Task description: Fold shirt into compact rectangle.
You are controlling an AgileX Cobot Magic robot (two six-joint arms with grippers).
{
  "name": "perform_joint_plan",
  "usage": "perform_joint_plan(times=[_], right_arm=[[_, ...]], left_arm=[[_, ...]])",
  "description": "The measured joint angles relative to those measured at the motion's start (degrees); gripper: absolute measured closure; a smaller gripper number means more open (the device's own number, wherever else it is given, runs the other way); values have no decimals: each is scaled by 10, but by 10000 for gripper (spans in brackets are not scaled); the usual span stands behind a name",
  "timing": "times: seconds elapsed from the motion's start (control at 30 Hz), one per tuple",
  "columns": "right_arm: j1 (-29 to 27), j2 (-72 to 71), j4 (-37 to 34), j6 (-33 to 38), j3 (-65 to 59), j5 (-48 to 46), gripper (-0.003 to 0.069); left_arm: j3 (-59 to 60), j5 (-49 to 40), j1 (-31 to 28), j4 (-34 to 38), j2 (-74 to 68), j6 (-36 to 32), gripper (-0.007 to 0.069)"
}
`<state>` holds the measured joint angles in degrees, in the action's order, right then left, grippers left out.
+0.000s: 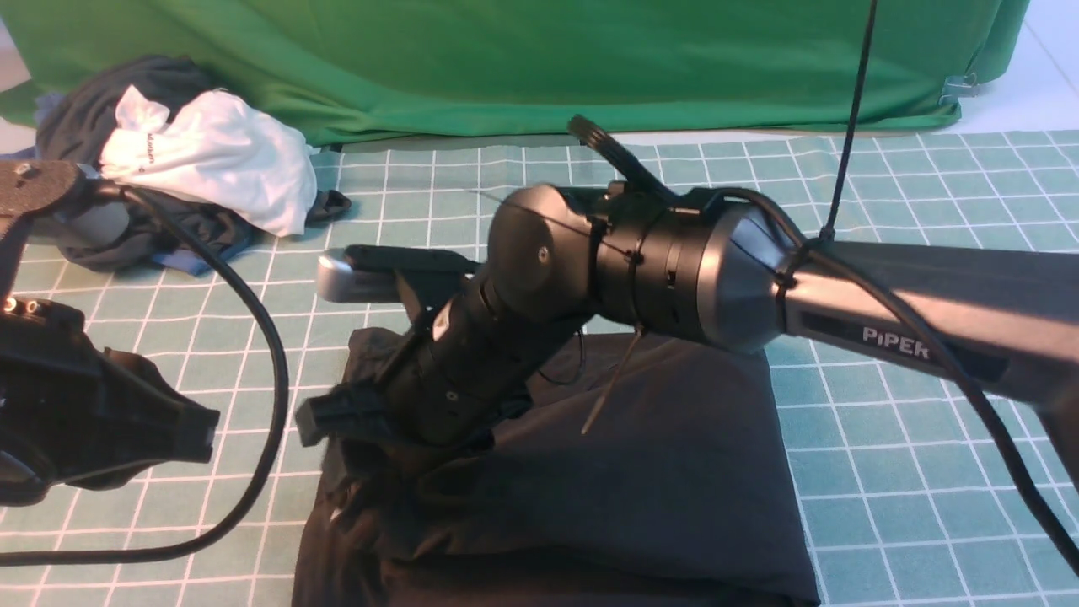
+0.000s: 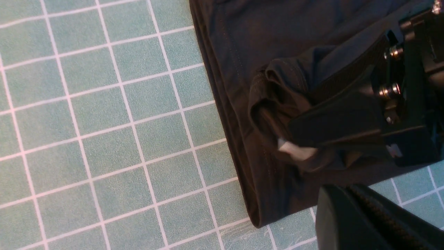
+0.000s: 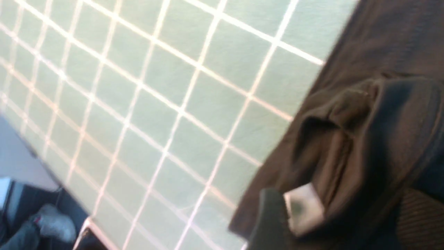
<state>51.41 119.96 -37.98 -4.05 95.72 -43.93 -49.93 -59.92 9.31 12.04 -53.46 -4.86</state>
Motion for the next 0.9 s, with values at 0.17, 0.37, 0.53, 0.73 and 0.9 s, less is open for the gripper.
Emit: perform_joint_plan(times=[0.17,0.37,0.53,0.73,0.9], right_arm=[[-4,-6,0,54,53,-99,190],[-25,-60,221,12,94,-232,571],[-49,-115,350,-19,56,-249,652],[-105,-258,371,-19,-81,-254,664],[-125,-345,370,-37,-211,-211,666]], left_arm=[[0,-4,0,0,0,0,613],[0,-3,0,0,0,15,613],[0,16,0,21,0,15,613],[0,60,5,169,-57,-61,613],[0,111,65,167,-161,-70,613]])
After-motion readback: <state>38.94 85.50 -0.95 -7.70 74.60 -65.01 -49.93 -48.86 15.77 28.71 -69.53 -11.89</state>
